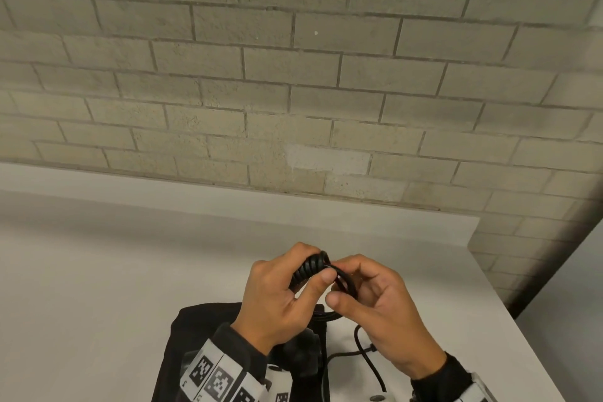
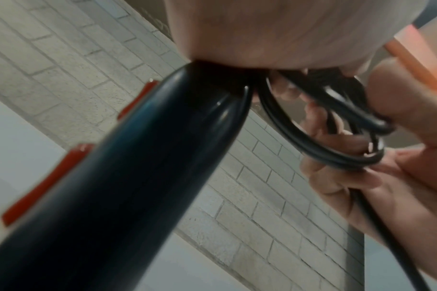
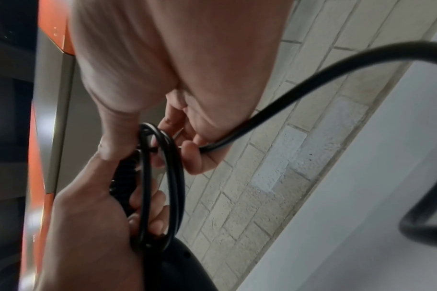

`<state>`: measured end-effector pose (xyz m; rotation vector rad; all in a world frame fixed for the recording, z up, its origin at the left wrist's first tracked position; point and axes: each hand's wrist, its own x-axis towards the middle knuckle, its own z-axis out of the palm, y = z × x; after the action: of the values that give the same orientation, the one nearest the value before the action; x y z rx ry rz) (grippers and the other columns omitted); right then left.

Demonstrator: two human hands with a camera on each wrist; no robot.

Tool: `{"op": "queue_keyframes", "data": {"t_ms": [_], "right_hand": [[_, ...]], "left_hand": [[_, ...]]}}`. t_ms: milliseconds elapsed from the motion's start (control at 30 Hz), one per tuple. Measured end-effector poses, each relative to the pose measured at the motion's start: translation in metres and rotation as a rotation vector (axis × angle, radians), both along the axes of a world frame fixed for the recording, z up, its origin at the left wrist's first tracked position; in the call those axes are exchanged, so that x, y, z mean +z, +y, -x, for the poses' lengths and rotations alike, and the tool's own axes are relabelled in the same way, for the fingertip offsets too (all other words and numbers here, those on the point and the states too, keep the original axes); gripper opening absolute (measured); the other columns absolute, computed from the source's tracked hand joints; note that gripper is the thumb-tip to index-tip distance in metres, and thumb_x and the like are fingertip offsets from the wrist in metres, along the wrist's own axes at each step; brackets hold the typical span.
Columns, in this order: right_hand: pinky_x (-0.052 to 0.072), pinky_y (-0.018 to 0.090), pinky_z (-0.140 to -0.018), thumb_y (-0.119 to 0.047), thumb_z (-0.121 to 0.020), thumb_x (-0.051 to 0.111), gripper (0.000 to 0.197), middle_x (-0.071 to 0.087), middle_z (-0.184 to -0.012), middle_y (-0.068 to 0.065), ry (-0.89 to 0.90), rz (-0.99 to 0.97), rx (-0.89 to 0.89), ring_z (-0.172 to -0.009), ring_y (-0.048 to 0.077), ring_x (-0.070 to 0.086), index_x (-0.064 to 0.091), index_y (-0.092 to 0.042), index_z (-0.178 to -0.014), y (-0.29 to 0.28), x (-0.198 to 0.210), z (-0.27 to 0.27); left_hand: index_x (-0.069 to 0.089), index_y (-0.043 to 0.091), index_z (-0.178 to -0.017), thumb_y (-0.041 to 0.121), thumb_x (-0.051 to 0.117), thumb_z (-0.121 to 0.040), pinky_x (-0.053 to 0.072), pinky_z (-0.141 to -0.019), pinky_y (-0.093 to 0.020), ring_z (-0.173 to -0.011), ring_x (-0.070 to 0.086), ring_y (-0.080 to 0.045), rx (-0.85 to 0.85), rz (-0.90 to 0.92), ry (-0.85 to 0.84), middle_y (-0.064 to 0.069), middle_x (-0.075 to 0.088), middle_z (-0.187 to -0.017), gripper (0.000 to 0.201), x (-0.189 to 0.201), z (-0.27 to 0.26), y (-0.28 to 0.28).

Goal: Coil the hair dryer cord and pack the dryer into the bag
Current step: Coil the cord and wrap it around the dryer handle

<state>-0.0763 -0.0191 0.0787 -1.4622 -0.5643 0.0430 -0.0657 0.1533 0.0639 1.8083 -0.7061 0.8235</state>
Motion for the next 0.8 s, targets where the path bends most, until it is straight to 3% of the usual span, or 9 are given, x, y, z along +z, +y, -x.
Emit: {"op": "queue_keyframes", "data": {"t_ms": [67,200,300,400,467,533,633,700,800], "right_hand": [[0.053,0.022,-0.073,-0.012,-0.079,0.074,0.014,0.069,-0.081,0.000,-0.013,0.038,-0.019,-0.078,0.011,0.064,0.070,-0.011,-0.092,0.000,0.002,-0.001],[0.048,0.023,-0.069,-0.015,-0.085,0.070,0.003,0.062,-0.073,-0.003,-0.054,0.161,-0.029,-0.071,0.011,0.057,0.068,-0.012,-0.084,-0.003,0.009,-0.006],[0.047,0.024,-0.069,-0.020,-0.088,0.068,0.006,0.060,-0.071,-0.004,-0.065,0.271,-0.010,-0.069,0.010,0.054,0.067,-0.015,-0.083,-0.005,0.018,-0.010],[0.051,0.030,-0.077,-0.025,-0.089,0.066,0.005,0.067,-0.079,-0.003,-0.094,0.362,-0.015,-0.078,0.012,0.061,0.069,-0.022,-0.087,-0.004,0.024,-0.013],[0.052,0.034,-0.083,-0.029,-0.089,0.066,0.005,0.067,-0.087,-0.004,-0.169,0.373,-0.109,-0.084,0.011,0.062,0.069,-0.027,-0.092,0.002,0.021,-0.013],[0.047,0.023,-0.080,-0.034,-0.084,0.068,0.014,0.061,-0.092,-0.012,-0.298,0.351,-0.352,-0.089,0.010,0.057,0.064,-0.033,-0.098,0.013,0.010,-0.009],[0.039,0.006,-0.069,-0.027,-0.080,0.076,0.021,0.049,-0.086,-0.012,-0.520,0.351,-0.737,-0.081,-0.003,0.049,0.058,-0.026,-0.092,0.031,-0.005,0.003],[0.038,0.003,-0.062,-0.030,-0.087,0.065,0.013,0.045,-0.083,-0.013,-0.628,0.420,-0.776,-0.074,-0.007,0.045,0.059,-0.023,-0.096,0.042,-0.015,0.008],[0.039,0.003,-0.056,-0.041,-0.094,0.044,0.027,0.041,-0.085,-0.014,-0.531,0.479,-0.765,-0.071,-0.003,0.046,0.054,-0.027,-0.116,0.052,-0.023,0.009]], "left_hand": [[0.060,0.022,-0.099,0.050,0.050,-0.098,0.049,-0.049,-0.026,-0.055,0.057,-0.008,0.019,-0.006,0.003,0.010,0.061,-0.070,0.030,0.000,0.000,0.000],[0.057,0.029,-0.119,0.051,0.050,-0.096,0.047,-0.051,-0.019,-0.055,0.054,-0.005,0.050,0.009,0.020,0.010,0.059,-0.074,0.032,0.002,0.002,-0.002],[0.058,0.027,-0.113,0.049,0.049,-0.098,0.047,-0.060,-0.013,-0.066,0.058,-0.004,0.055,0.007,0.007,0.014,0.061,-0.084,0.028,0.002,0.002,-0.003],[0.060,0.025,-0.108,0.048,0.048,-0.098,0.045,-0.070,-0.009,-0.079,0.060,-0.001,0.107,0.009,-0.001,0.015,0.062,-0.090,0.028,0.002,0.000,-0.004],[0.059,0.024,-0.108,0.048,0.049,-0.097,0.046,-0.072,-0.010,-0.083,0.060,-0.002,0.148,0.027,-0.008,0.012,0.064,-0.092,0.028,0.002,-0.001,-0.005],[0.059,0.025,-0.108,0.049,0.049,-0.097,0.048,-0.070,-0.013,-0.082,0.062,-0.003,0.179,0.050,-0.006,0.014,0.063,-0.092,0.028,0.002,-0.003,-0.006],[0.059,0.027,-0.108,0.051,0.049,-0.097,0.050,-0.066,-0.015,-0.079,0.062,-0.003,0.228,0.064,-0.005,0.016,0.062,-0.092,0.029,0.002,-0.005,-0.008],[0.059,0.027,-0.108,0.053,0.048,-0.097,0.050,-0.066,-0.015,-0.079,0.062,-0.002,0.250,0.070,-0.005,0.016,0.062,-0.091,0.031,0.001,-0.006,-0.009],[0.061,0.024,-0.108,0.053,0.047,-0.098,0.046,-0.068,-0.008,-0.080,0.061,0.003,0.273,0.062,-0.009,0.017,0.062,-0.089,0.034,0.001,-0.007,-0.007]]}}
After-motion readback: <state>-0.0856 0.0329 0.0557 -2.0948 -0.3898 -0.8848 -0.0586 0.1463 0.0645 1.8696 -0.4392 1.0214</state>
